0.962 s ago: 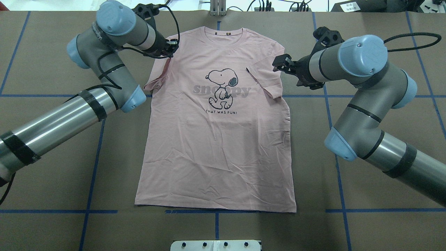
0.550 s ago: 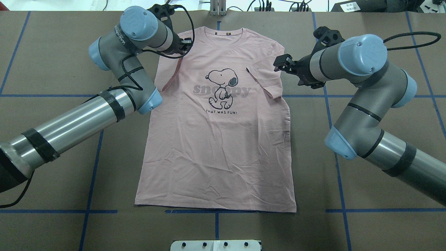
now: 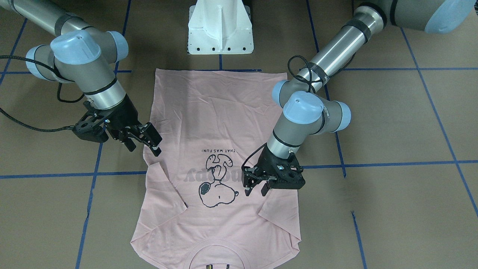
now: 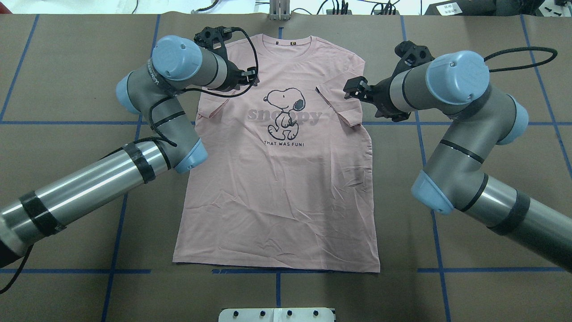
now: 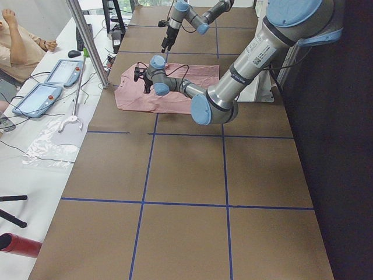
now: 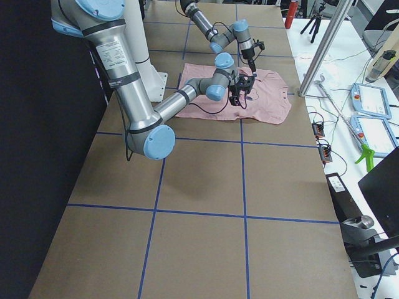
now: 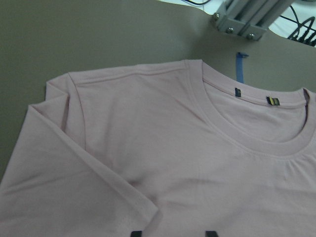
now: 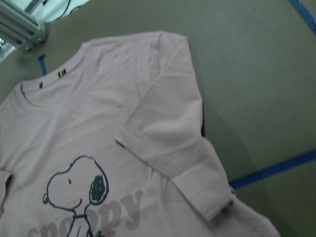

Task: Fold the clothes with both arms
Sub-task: 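Move the left gripper to the shirt's side while the right gripper goes to the hem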

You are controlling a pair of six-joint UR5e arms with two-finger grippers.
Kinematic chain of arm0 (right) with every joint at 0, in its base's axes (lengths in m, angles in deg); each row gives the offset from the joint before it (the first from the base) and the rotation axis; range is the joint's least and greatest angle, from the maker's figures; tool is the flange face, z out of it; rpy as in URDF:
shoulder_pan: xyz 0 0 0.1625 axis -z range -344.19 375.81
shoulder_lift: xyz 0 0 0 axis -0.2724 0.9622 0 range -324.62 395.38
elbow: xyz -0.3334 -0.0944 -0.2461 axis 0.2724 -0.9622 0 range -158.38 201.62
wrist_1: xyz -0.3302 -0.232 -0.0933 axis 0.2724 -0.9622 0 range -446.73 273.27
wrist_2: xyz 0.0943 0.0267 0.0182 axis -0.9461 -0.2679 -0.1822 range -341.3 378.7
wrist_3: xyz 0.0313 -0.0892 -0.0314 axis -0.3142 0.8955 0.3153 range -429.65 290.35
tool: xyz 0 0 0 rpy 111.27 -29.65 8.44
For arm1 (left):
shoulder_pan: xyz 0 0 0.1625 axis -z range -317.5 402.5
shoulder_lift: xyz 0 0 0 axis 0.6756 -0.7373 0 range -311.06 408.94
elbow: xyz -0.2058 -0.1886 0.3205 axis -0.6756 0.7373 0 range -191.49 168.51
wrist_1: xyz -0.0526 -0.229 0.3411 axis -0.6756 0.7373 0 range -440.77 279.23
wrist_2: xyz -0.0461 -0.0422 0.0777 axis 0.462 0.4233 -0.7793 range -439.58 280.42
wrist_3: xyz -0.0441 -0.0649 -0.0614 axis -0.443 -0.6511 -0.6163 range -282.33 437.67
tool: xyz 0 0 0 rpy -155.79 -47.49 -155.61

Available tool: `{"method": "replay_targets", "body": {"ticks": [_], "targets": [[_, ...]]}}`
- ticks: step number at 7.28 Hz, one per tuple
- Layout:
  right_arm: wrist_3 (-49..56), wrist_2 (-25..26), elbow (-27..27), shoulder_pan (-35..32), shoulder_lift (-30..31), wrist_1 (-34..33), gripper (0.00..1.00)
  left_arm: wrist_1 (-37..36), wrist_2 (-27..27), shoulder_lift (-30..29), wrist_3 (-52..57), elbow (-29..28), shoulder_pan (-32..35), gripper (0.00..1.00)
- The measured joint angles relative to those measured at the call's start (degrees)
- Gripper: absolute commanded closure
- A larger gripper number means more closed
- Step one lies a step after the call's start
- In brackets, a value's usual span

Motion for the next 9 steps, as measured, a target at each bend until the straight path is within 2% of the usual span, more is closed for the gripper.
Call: {"method": "replay_targets", "body": {"ticks": [1,2,4,5,6,7,9], "targets": [[-3.1,1.2,4.7,3.6,0.5,-7.3,0.0,-0.4,0.2,4.2,-0.9,6.8,-1.2,0.38],[-6.1,4.5,10.6,8.6,2.0,-14.9,0.06,-0.9,0.7,9.5,-1.3,14.2,-2.2,0.38],[-16.8,10.4,20.2,20.1,8.8,-21.1,0.09,-5.4,5.7,17.4,-3.5,26.1,-4.2,0.38],[-21.8,12.8,22.6,25.2,11.8,-21.7,0.11,-7.9,7.4,18.6,-4.3,28.5,-4.6,0.31],[-25.9,16.4,23.7,29.8,14.6,-21.9,0.13,-9.1,7.9,19.0,-5.1,29.5,-4.9,0.31],[-29.2,19.6,24.0,33.1,16.8,-21.9,0.15,-9.5,8.2,19.0,-5.5,30.0,-5.0,0.2],[-32.9,21.8,23.0,36.0,18.2,-22.0,0.19,-9.8,8.4,18.7,-5.4,31.0,-5.2,0.07]]}}
